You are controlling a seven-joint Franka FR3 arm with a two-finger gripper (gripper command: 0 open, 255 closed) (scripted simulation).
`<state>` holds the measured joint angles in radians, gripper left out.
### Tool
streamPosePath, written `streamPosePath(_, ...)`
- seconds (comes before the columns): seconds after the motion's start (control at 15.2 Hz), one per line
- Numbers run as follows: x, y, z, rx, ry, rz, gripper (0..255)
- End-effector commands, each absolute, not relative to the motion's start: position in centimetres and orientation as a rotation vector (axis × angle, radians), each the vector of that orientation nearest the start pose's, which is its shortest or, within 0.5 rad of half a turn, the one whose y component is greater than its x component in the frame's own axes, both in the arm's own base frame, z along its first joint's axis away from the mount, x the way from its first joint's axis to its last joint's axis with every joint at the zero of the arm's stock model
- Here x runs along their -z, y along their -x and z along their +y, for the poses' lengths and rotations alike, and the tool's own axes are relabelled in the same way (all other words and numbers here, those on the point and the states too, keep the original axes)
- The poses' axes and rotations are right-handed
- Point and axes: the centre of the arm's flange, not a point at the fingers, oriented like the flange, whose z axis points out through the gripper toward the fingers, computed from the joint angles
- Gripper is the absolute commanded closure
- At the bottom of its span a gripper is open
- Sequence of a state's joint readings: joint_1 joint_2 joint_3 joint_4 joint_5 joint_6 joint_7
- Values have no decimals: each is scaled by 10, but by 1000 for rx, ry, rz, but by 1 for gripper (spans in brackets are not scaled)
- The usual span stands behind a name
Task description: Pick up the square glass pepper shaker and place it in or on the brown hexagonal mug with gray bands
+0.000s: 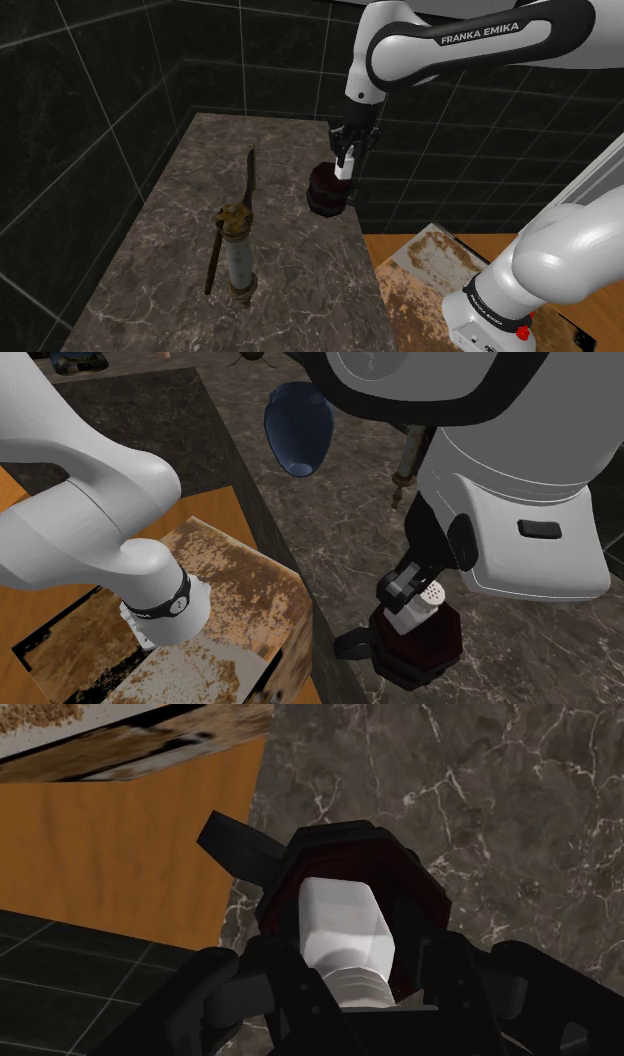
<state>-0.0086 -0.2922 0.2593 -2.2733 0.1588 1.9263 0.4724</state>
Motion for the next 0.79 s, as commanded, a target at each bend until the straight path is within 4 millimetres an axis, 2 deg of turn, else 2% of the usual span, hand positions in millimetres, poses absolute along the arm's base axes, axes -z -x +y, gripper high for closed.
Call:
streamPosePath(0.0, -463, -439, 129, -128, 3058, 454, 255)
streamPosePath(0.4, -463, -439, 129, -128, 3058, 454, 255)
streamPosePath(0.46, -462, -439, 129, -128, 3058, 454, 0)
streamPosePath(0.73, -463, -439, 129, -128, 3058, 454, 0)
